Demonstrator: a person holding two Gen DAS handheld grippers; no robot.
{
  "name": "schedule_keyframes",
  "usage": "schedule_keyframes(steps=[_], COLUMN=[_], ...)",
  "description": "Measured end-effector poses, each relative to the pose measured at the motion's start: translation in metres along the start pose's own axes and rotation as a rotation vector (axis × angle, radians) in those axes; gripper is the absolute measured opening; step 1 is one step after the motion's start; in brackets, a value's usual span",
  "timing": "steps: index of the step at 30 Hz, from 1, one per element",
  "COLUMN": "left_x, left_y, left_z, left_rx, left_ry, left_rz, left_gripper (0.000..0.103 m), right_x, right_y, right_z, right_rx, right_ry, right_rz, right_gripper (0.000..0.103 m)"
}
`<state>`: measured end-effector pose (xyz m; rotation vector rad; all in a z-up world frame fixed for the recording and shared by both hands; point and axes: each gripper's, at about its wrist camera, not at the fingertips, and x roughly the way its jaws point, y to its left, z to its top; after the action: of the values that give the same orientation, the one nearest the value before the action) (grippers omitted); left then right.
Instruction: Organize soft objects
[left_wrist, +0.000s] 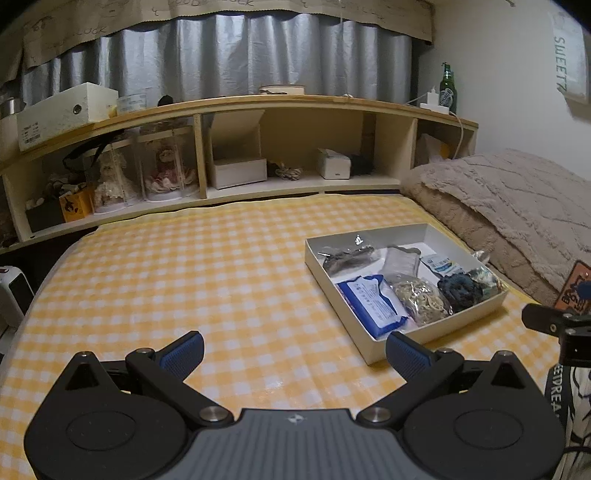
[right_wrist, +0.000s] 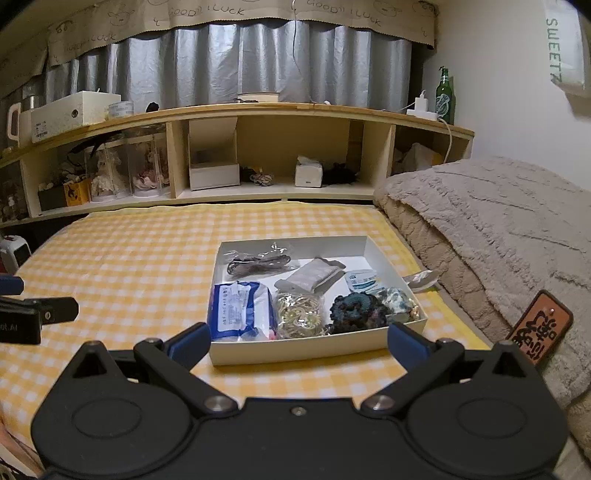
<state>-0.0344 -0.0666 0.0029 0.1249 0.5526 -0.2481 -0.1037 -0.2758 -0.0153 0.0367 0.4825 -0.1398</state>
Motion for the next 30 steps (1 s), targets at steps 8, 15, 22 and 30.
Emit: schedule_keyframes(steps=[8,15,22,30], left_x=[-0.0039,-0.0041,-0.0045,-0.0057], left_y=[-0.0003,0.0021,0.0022,0.0036], left_z=[-0.0035,-0.0046,-0.005,-0.004], left_rx=[-0.002,-0.011,-0.012,-0.017], left_ry=[-0.013,-0.011,-0.013,-0.012], left_rz=[-0.005,-0.006,-0.003,0.004], left_gripper=[0.103,0.103,0.103,0.103], right_x=[-0.0023,-0.005,-0.0046,-0.0056], right_y=[0.0034,0.001,0.0004,0.0], right_z=[-0.004,-0.005,-0.0048,-0.0051], right_rx=[-0.011,0.006,0.006,0.009], right_ry=[-0.01,-0.012,-0.012,-0.011], right_rz=[-0.023,-0.019,-0.017,-0.016], right_gripper=[0.103,0.103,0.103,0.103])
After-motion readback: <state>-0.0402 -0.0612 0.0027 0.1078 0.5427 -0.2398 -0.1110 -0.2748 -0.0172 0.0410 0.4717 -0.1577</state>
